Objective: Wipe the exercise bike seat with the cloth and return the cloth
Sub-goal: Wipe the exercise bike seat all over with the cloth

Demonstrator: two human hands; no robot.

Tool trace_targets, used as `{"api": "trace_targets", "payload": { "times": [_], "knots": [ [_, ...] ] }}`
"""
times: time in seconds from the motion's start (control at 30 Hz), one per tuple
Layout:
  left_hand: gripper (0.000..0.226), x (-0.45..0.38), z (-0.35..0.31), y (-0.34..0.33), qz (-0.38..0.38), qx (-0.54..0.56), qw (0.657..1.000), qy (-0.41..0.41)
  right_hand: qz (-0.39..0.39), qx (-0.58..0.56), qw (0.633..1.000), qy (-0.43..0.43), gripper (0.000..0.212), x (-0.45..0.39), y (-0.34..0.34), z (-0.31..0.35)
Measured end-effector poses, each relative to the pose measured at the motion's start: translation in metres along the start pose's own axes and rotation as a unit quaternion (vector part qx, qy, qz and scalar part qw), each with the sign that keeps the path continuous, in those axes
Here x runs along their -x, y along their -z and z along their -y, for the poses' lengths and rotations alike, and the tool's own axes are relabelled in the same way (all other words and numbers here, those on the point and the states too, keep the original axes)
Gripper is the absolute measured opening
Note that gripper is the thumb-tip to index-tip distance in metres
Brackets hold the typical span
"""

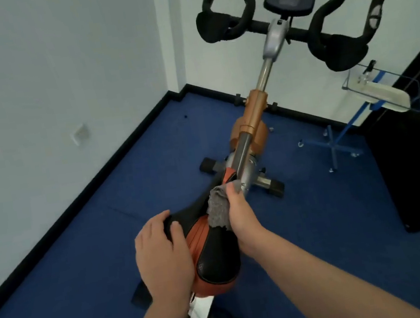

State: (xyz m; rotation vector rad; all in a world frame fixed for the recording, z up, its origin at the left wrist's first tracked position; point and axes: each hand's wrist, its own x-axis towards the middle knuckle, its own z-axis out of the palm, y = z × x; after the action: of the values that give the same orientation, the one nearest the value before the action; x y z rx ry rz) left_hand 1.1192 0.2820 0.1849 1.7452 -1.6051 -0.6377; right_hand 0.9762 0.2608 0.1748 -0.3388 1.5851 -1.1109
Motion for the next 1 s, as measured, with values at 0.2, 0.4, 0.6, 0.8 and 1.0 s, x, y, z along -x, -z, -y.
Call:
{"api": "trace_targets", "payload": {
  "times": [0.2, 0.4, 0.6, 0.8, 1.0],
  "knots": [
    [0.022, -0.001, 0.003, -0.007, -0.051, -0.025, 0.998, -0.027, -0.048, -0.025, 0.997, 0.056, 0.055, -0.022, -0.003, 0.031],
    [0.027, -0.004, 0.004, -0.011, -0.082, 0.001, 0.996, -0.029, 0.009, 0.029, 0.999, 0.041, 0.059, 0.014, -0.001, -0.01],
    [0.025, -0.004, 0.003, -0.014, -0.094, -0.008, 0.995, -0.034, -0.023, 0.006, 0.999, 0.044, 0.06, -0.027, 0.002, 0.024],
    [0.025, -0.002, 0.002, -0.013, -0.096, -0.02, 0.995, -0.015, 0.012, 0.085, 0.986, 0.143, 0.061, -0.004, 0.012, -0.006],
    [0.021, -0.003, -0.005, -0.009, -0.1, -0.033, 0.994, 0.009, 0.04, 0.297, 0.934, 0.194, 0.036, -0.052, 0.022, 0.048]
  ]
}}
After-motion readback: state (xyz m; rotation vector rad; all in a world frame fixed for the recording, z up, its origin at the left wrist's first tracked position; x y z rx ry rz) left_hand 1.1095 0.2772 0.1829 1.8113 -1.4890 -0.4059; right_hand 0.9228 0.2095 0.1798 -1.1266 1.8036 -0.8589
